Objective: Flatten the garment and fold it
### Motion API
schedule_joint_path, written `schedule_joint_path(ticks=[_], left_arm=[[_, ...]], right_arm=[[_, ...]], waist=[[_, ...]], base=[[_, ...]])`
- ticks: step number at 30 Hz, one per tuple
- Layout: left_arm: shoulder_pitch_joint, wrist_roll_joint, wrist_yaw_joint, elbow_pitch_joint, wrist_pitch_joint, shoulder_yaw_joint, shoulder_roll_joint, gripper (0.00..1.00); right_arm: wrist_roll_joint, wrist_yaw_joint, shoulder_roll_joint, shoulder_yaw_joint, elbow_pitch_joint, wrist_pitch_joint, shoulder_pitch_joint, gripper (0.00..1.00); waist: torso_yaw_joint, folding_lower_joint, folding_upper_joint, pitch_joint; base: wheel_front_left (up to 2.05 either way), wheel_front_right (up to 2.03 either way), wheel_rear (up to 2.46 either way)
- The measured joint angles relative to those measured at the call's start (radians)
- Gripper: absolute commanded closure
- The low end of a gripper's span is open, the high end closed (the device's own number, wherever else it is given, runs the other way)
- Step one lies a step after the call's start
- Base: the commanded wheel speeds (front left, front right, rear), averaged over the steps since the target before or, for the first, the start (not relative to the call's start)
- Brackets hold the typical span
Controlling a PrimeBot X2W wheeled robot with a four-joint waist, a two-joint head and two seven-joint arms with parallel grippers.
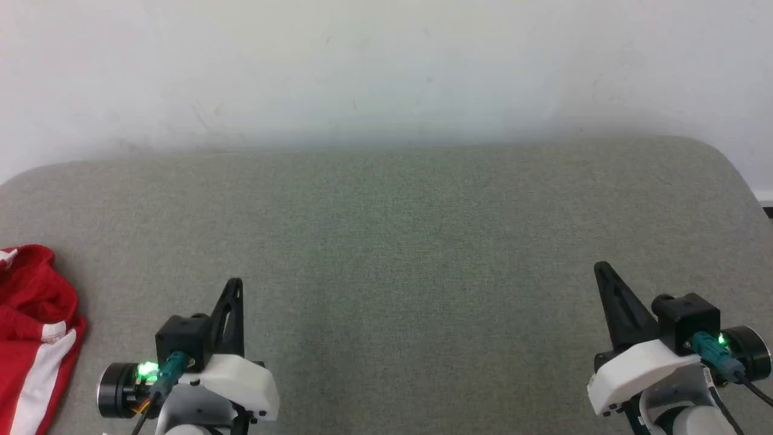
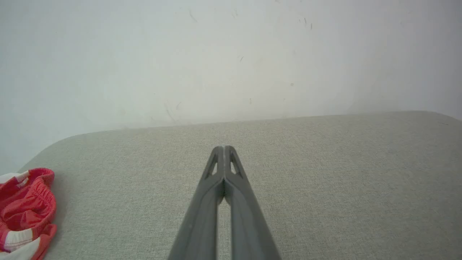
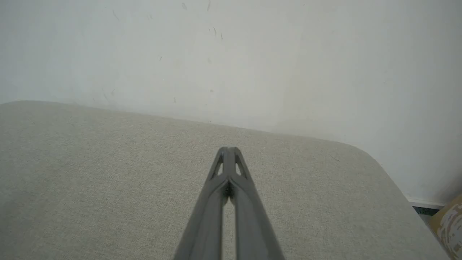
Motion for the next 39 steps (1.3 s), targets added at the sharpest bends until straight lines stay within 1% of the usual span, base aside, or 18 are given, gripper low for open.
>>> schedule_joint_path(ticks=[24, 25, 39], left_arm=[[0.0, 0.0, 0.0, 0.0, 0.0, 0.0, 0.0, 1.0], [0.0, 0.0, 0.0, 0.0, 0.0, -0.001, 0.0, 0.0], [0.0, -0.003, 0.0, 0.01, -0.014, -0.014, 0.0, 0.0]], right_arm=[[0.0, 0.0, 0.0, 0.0, 0.0, 0.0, 0.0, 1.0], [0.0, 0.0, 0.0, 0.0, 0.0, 0.0, 0.0, 0.0], [0.002, 0.0, -0.001, 0.0, 0.009, -0.013, 0.0, 0.0]], waist=[[0.0, 0.0, 0.0, 0.0], [0.0, 0.0, 0.0, 0.0], [-0.001, 0.0, 0.0, -0.001]], base=[[0.0, 0.0, 0.0], [0.0, 0.0, 0.0], [0.0, 0.0, 0.0]])
